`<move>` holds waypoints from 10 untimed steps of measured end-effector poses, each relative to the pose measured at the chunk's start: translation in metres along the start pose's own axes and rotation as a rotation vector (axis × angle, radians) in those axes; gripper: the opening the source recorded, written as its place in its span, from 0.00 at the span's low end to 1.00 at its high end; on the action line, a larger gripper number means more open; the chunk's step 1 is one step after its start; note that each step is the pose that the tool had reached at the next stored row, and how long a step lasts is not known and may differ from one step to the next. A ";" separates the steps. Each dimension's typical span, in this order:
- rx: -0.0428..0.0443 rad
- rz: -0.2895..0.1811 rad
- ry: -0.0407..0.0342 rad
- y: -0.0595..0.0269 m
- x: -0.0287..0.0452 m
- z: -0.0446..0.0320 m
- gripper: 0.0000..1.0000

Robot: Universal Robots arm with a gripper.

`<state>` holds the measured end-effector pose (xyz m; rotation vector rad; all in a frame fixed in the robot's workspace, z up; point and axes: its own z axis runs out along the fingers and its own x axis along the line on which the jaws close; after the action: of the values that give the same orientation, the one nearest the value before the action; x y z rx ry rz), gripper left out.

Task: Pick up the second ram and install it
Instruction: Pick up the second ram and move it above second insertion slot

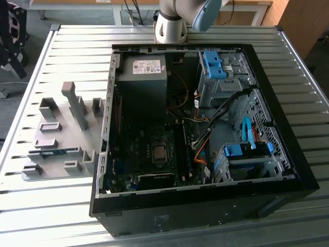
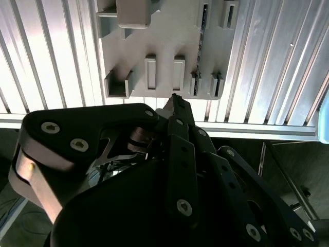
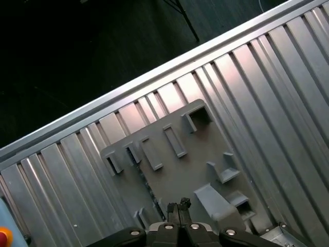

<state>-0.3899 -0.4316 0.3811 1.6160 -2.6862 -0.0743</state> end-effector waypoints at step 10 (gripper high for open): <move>-0.0007 -0.038 0.0016 0.0007 0.0006 0.0009 0.10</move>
<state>-0.3908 -0.4317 0.3803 1.6669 -2.6539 -0.0741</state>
